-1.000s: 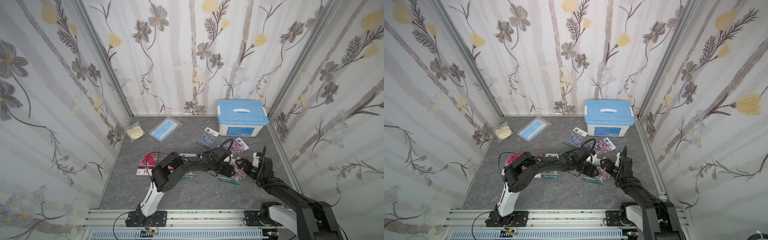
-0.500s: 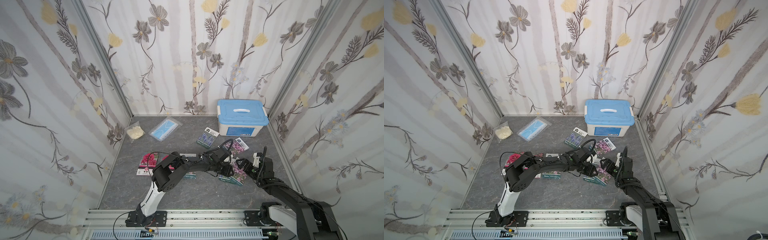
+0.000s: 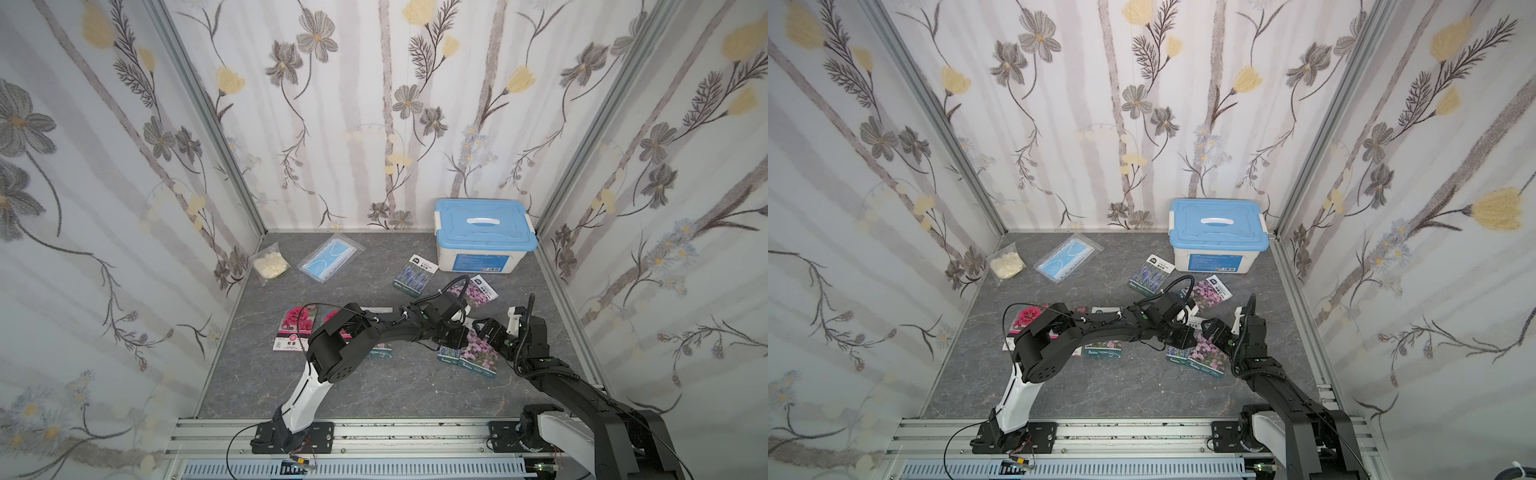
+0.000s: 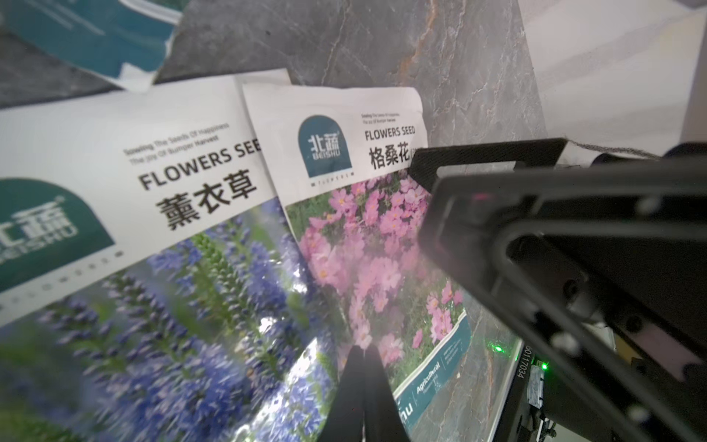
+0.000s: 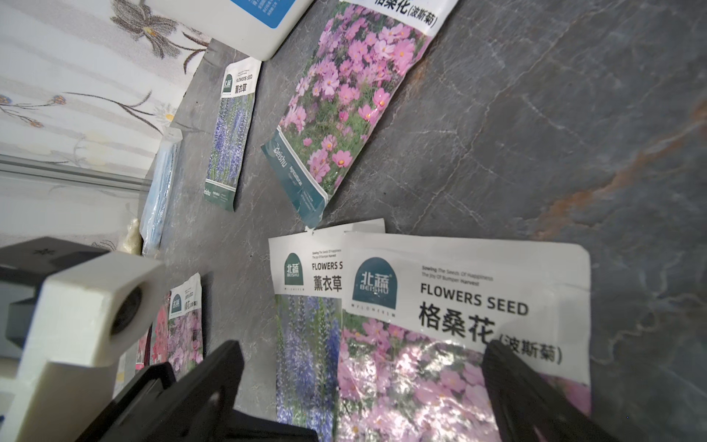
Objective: Arrange the seed packets in a row
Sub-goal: Pick up the seed packet from the center of the board.
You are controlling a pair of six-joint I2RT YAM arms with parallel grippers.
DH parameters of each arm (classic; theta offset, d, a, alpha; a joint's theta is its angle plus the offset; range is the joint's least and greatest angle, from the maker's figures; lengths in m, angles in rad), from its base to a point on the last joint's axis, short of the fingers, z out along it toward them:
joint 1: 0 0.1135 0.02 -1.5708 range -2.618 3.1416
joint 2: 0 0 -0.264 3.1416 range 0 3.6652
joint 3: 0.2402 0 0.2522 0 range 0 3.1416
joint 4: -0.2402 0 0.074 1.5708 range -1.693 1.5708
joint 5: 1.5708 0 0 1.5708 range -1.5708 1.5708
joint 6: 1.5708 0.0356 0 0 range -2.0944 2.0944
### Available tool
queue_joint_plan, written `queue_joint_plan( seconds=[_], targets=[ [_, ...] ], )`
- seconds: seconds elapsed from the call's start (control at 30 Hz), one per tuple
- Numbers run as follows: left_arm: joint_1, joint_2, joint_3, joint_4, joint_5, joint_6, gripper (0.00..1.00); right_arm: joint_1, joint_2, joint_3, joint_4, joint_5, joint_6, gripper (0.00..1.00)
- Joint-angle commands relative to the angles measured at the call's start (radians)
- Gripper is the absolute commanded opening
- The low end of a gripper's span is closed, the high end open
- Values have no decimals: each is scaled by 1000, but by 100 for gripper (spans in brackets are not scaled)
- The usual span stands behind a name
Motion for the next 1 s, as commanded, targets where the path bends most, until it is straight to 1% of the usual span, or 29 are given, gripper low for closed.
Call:
queue_joint_plan(
  seconds=[0.0,0.2,0.33,0.4,0.47,0.57,0.6,0.7,0.87,0.97],
  targets=[
    [-2,6,16,28,13,1,0,-1,-25,1,-60,30,2,100],
    [-3,14,30,13,9,6,0,-2,-86,9,-109,53,-8,100],
    [-3,2,30,-10,-9,18,1,-3,-95,13,-116,51,-12,100],
    [-3,4,29,-12,-12,20,19,-4,-82,16,-112,48,-12,100],
    [-3,6,27,-12,-14,22,40,-4,-66,17,-103,42,-11,100],
    [-3,8,22,-12,-17,25,50,-5,-38,19,-90,30,-7,100],
    [-2,10,22,-12,-17,26,52,-6,-27,22,-87,26,-5,100],
    [-3,22,25,-7,-1,24,52,-7,-2,25,-80,16,-5,100],
    [-3,43,27,9,12,16,50,-11,8,23,-76,12,0,100],
    [-3,51,27,20,21,10,47,-16,12,19,-68,1,8,100]
  ],
)
